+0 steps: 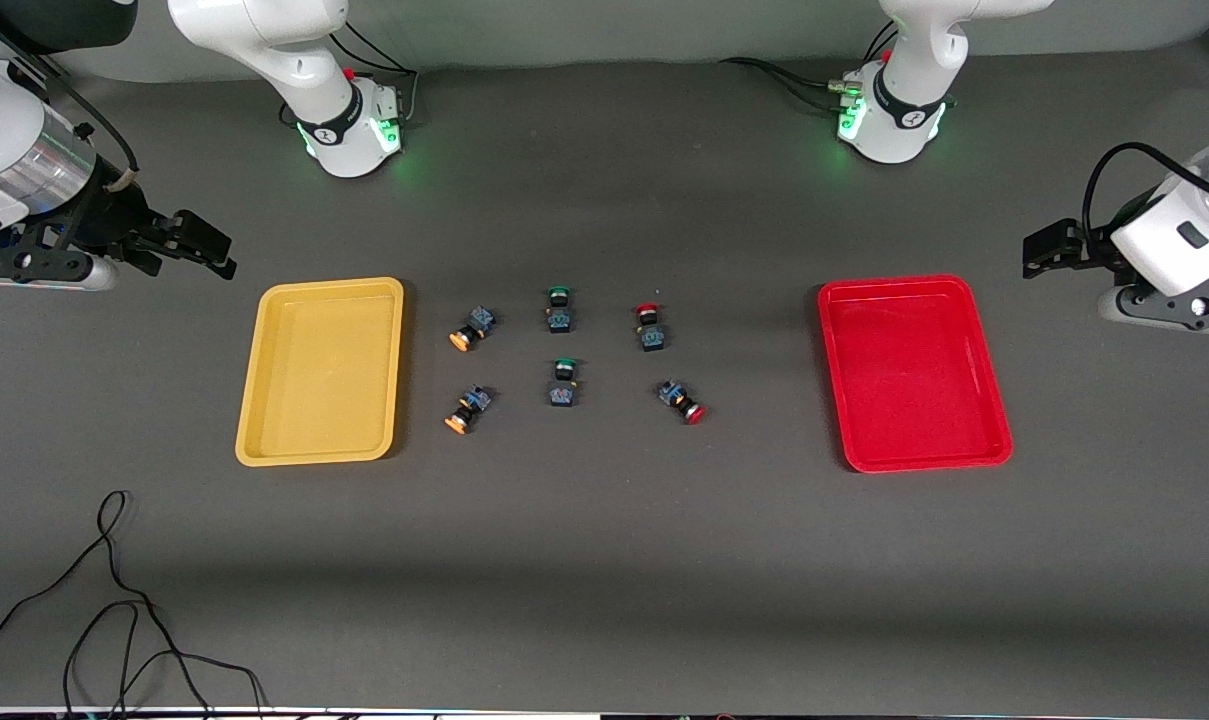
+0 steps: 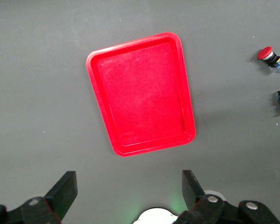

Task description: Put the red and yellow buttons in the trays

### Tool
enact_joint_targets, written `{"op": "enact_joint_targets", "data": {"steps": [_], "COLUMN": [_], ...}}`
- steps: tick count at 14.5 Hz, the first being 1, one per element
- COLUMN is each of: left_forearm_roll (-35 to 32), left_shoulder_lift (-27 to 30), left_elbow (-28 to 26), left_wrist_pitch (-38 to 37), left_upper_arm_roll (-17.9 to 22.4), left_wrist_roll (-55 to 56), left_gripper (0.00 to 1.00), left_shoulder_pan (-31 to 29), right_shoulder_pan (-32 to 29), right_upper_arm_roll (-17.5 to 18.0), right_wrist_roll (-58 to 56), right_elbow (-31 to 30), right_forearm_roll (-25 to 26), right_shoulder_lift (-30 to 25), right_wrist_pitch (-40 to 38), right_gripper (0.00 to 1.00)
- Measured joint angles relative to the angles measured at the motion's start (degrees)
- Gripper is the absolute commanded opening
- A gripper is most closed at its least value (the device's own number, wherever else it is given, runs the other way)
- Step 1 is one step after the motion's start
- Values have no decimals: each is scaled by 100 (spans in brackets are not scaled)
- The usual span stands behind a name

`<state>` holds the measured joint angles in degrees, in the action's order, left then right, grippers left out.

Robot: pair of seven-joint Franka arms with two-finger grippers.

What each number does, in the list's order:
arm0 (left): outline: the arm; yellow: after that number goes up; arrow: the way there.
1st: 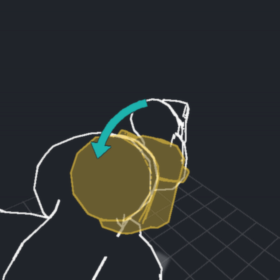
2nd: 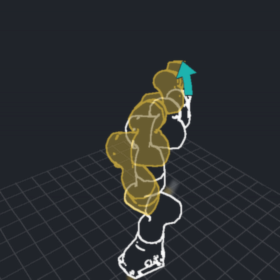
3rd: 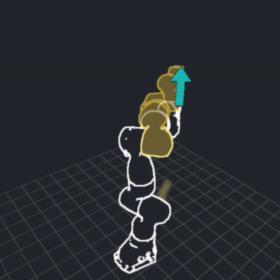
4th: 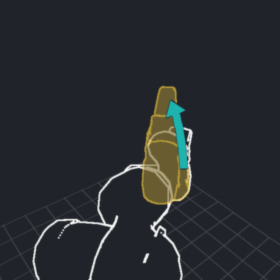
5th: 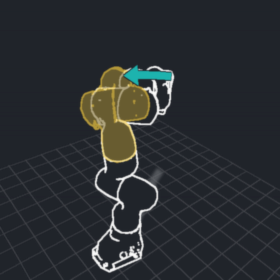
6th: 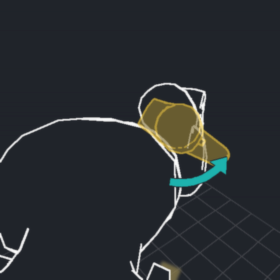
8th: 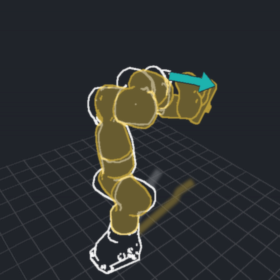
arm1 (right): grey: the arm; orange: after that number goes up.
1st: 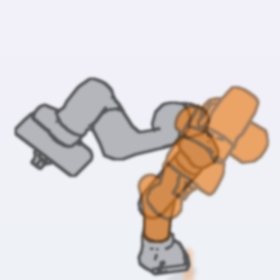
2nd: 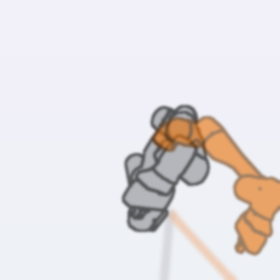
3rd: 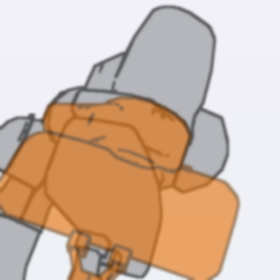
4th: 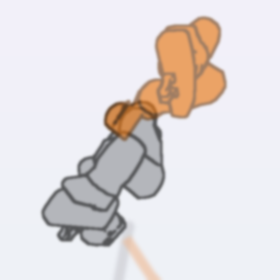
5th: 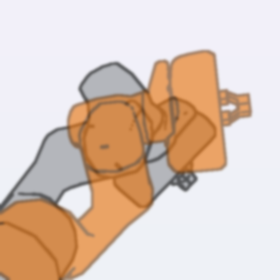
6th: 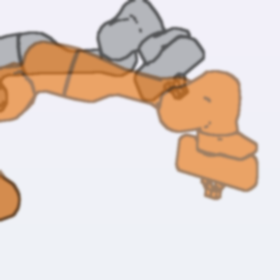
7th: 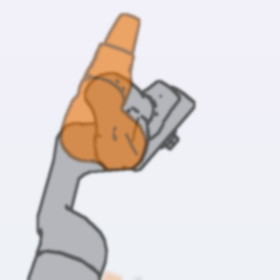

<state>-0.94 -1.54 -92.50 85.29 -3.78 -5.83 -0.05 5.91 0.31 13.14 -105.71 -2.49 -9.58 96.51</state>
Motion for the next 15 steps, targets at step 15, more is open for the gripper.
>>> {"op": "enact_joint_targets", "data": {"steps": [15], "left_forearm_roll": [10], "left_shoulder_lift": [-9], "left_elbow": [-94], "left_wrist_pitch": [117], "left_upper_arm_roll": [-64], "left_wrist_roll": [1021], "left_gripper": [100], "left_shoulder_pan": [228], "right_shoulder_pan": [682], "right_upper_arm_roll": [522], "right_wrist_roll": [1557], "right_elbow": [-836], "right_forearm_roll": [-18], "right_shoulder_lift": [1126], "right_wrist_pitch": [1341], "right_gripper": [100]}}
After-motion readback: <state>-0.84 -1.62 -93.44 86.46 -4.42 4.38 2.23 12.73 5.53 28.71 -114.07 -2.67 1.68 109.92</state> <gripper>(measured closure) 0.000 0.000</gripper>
